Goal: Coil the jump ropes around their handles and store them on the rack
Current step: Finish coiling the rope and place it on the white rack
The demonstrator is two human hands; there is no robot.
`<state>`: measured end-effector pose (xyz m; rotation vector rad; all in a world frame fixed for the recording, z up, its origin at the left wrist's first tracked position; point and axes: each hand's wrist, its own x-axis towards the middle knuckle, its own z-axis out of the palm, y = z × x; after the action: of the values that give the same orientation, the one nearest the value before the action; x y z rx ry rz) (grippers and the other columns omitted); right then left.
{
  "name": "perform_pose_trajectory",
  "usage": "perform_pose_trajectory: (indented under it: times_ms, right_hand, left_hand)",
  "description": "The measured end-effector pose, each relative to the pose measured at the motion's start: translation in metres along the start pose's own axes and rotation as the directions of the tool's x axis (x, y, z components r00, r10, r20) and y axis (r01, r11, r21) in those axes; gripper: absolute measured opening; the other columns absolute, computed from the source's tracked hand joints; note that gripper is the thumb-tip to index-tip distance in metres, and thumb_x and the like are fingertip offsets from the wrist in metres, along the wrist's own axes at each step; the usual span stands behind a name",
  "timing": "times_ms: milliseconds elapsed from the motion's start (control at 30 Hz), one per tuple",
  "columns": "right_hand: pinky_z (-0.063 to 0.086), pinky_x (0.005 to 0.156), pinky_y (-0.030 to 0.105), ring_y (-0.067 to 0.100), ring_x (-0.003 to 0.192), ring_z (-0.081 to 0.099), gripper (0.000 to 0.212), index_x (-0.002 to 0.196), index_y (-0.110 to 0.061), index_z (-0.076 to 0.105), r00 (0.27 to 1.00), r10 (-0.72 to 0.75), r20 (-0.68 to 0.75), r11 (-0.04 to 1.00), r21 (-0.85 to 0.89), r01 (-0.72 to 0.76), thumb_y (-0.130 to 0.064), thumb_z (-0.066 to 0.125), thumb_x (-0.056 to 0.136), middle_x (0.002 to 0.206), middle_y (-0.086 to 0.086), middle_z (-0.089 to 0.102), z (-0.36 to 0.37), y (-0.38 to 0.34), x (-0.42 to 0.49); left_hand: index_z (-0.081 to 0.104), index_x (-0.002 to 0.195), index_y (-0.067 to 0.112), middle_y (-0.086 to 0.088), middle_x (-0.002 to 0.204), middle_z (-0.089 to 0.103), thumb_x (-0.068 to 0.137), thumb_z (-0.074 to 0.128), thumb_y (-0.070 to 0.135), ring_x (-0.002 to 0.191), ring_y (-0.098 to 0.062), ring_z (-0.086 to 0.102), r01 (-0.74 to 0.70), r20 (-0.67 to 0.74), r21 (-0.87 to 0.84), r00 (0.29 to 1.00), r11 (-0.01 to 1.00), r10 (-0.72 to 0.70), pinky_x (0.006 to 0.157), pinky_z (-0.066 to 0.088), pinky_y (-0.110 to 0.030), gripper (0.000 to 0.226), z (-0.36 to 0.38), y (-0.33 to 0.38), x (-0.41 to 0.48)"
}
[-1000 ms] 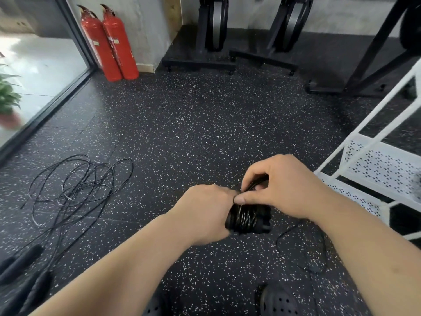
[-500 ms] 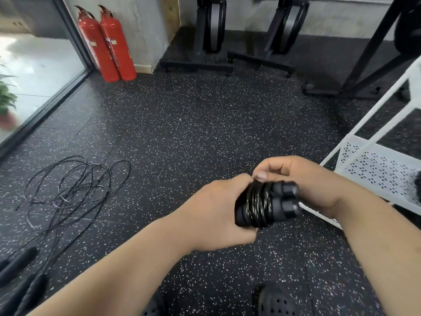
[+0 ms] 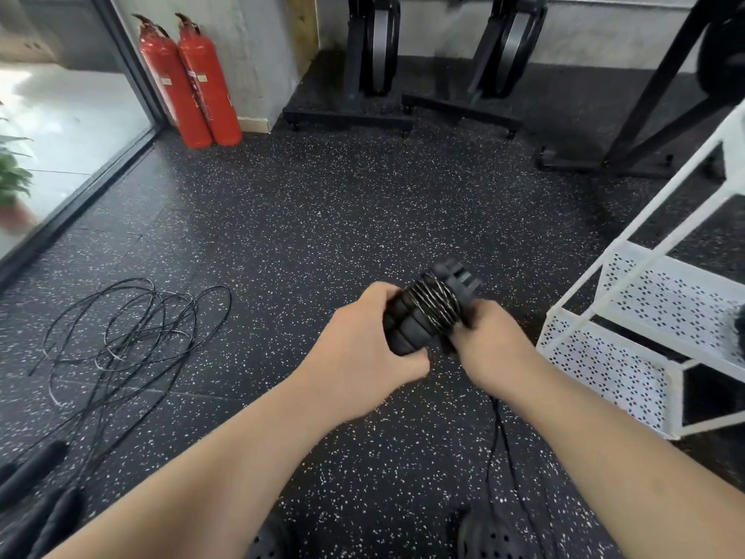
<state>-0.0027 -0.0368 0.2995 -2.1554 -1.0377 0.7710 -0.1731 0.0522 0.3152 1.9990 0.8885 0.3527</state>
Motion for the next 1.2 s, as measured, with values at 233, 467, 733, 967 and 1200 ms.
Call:
perform_pose_trajectory:
  times_ms: [233, 467, 733, 967, 1200]
  right_hand:
    - [0.039, 0.052, 0.029, 0.008, 0.056, 0.060, 0.018, 0.104, -0.034, 0.063, 0.963, -0.183, 0.195, 0.908, -0.343, 0.242, -0.038, 0.047, 0.112, 0.072, -0.006, 0.066, 0.009, -0.010, -0.019]
    - [0.047, 0.063, 0.038, 0.019, 0.072, 0.060, 0.024, 0.109, -0.031, 0.060, 0.938, -0.262, 0.228, 0.703, -0.621, 0.347, -0.048, 0.043, 0.111, 0.074, -0.010, 0.052, 0.006, -0.029, -0.044]
    - [0.048, 0.066, 0.033, 0.019, 0.084, 0.067, 0.029, 0.114, -0.039, 0.068, 0.904, -0.368, 0.218, 0.582, -0.705, 0.406, -0.059, 0.048, 0.106, 0.096, -0.010, 0.069, -0.005, -0.044, -0.046]
    - [0.053, 0.064, 0.031, 0.000, 0.066, 0.060, 0.027, 0.088, -0.045, 0.074, 0.935, -0.318, 0.159, 0.771, -0.530, 0.352, -0.068, 0.082, 0.076, 0.067, -0.019, 0.066, -0.037, -0.037, -0.030]
    - [0.053, 0.068, 0.028, 0.002, 0.069, 0.066, 0.023, 0.080, -0.039, 0.079, 0.922, -0.206, 0.328, 0.918, -0.260, 0.298, -0.050, 0.097, 0.069, 0.075, -0.018, 0.074, -0.054, -0.030, -0.022]
  left_hand:
    - [0.060, 0.094, 0.031, 0.010, 0.093, 0.064, 0.074, 0.078, 0.039, 0.084, -0.017, 0.062, 0.070, -0.190, 0.314, 0.982, 0.947, -0.009, 0.074, 0.054, -0.035, 0.028, -0.013, -0.021, 0.014]
    - [0.058, 0.118, 0.036, 0.008, 0.103, 0.059, 0.081, 0.075, 0.044, 0.096, -0.023, 0.061, 0.087, -0.152, 0.510, 0.988, 0.856, -0.010, 0.081, 0.056, -0.039, 0.041, -0.015, -0.029, 0.014]
    - [0.056, 0.120, 0.022, 0.002, 0.116, 0.057, 0.085, 0.082, 0.040, 0.107, -0.025, 0.060, 0.045, -0.077, 0.696, 0.997, 0.716, 0.012, 0.080, 0.047, -0.037, 0.047, -0.002, -0.031, 0.016]
    - [0.059, 0.122, 0.032, 0.011, 0.112, 0.053, 0.085, 0.078, 0.038, 0.111, -0.017, 0.054, -0.270, 0.141, 0.713, 0.959, 0.647, 0.245, 0.084, 0.048, -0.033, 0.042, 0.006, -0.024, 0.009]
    - [0.044, 0.092, 0.037, 0.017, 0.091, 0.037, 0.082, 0.079, 0.041, 0.094, -0.013, 0.051, -0.521, 0.309, 0.615, 0.850, 0.592, 0.427, 0.078, 0.045, -0.029, 0.036, 0.010, -0.021, 0.008]
